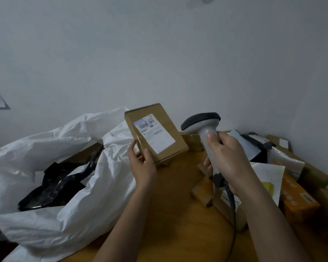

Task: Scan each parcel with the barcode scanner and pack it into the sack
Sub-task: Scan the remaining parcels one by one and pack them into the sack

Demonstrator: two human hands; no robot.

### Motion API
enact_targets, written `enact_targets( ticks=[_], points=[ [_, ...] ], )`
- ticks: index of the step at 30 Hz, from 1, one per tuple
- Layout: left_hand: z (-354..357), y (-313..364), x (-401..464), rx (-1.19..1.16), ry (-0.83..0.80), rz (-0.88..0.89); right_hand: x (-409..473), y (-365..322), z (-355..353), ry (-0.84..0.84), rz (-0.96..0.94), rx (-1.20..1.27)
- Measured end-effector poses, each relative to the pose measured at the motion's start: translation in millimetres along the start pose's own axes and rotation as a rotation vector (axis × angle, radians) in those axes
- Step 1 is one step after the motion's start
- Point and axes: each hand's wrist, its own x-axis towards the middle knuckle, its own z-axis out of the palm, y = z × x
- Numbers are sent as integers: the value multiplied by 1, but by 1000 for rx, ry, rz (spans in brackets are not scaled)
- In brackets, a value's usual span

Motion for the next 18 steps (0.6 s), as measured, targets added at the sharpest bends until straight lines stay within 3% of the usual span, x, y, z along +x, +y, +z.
enact_targets(
  ticks=[6, 9, 12, 18],
  points=[
    [-25, 33, 31, -175, 446, 29, 6, 5, 21, -58, 16, 41],
    [-37, 39, 48, -195, 591, -70, 9, 6, 31, -102, 19, 65],
    [-43, 41, 54, -46, 558, -183, 15, 9, 39, -126, 20, 77],
    [-40, 23, 44, 176, 316, -69, 28, 19, 48, -121, 80, 107]
  ],
)
